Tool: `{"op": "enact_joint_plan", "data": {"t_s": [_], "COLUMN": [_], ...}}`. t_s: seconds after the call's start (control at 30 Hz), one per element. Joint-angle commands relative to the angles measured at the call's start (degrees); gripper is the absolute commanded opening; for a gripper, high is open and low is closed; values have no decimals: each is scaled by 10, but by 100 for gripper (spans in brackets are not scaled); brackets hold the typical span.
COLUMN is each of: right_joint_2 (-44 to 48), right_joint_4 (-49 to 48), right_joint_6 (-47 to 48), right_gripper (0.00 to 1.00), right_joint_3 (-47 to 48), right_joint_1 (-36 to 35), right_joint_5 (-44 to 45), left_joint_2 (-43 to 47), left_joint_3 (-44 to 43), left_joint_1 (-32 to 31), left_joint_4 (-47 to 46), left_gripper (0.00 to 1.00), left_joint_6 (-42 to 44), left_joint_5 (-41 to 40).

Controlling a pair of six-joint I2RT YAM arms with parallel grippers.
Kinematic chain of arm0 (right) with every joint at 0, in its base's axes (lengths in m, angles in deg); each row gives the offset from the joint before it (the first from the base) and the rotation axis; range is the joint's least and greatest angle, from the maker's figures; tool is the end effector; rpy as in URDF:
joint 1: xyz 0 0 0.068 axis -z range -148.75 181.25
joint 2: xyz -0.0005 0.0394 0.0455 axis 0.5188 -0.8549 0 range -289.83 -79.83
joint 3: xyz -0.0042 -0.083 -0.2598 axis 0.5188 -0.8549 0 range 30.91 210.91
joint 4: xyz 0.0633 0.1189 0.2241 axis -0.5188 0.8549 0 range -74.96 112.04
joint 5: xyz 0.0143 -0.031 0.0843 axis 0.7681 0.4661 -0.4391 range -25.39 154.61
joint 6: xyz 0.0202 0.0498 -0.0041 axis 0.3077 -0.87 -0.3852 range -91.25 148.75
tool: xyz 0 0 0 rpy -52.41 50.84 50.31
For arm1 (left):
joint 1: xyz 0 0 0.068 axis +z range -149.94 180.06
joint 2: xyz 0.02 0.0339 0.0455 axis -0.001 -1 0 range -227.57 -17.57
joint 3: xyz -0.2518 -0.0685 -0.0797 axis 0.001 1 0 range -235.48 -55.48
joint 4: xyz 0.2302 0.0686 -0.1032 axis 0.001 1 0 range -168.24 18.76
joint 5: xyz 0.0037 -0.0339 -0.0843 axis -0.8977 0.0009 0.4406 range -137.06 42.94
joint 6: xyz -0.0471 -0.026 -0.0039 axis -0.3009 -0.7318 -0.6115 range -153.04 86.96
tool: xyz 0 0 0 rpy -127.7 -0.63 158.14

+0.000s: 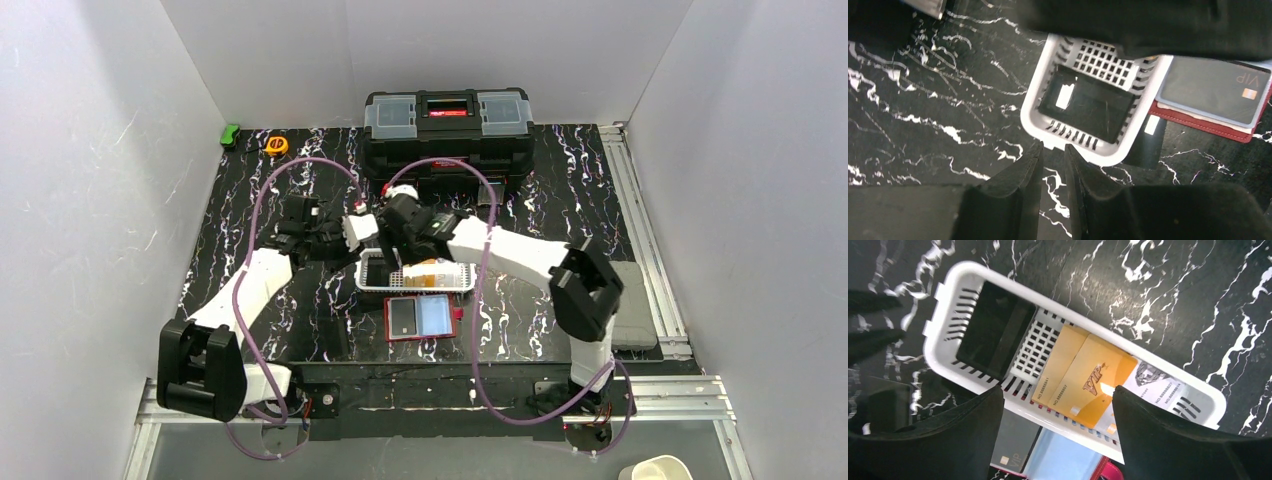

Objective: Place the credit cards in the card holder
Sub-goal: Move the storage box to the center of the board.

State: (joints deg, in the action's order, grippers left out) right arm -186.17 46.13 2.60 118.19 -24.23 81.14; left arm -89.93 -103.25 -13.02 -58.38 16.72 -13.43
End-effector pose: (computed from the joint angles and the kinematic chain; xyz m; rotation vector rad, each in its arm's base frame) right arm 0.2433 0.3360 0.2604 -0.4889 2.3710 0.3069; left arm 0.2504 -0.0783 0.2451 1.3828 1.7290 -0.3399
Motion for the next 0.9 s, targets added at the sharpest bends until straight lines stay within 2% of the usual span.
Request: {"op": "enact_joint_plan", "data": {"t_s": [0.0,0.13,0.3,0.43,0.87], "right_joint_2": [-56,-116,-160,-184,-197], "right_joint_4": [66,98,115,133,156], "right_joint_6": [5,2,-2,-10,-46], "right_gripper": [86,84,82,76,70], "right_joint_3": [73,119,152,171,147], "right_joint_1": [-24,-37,-44,-44,-73], "right_joint_5": [99,138,146,136,166], "left_joint_2": [15,15,12,20,34], "left_joint_3": [-18,-30,-46,-41,-43], "left_joint_1": [34,60,82,85,91], "left_joint_4": [23,36,85,92,96], "left_gripper": [21,21,20,20,20], "left_joint_6": [-14,-24,-9,-3,-20], "left_joint_5": [28,30,40,40,47]}}
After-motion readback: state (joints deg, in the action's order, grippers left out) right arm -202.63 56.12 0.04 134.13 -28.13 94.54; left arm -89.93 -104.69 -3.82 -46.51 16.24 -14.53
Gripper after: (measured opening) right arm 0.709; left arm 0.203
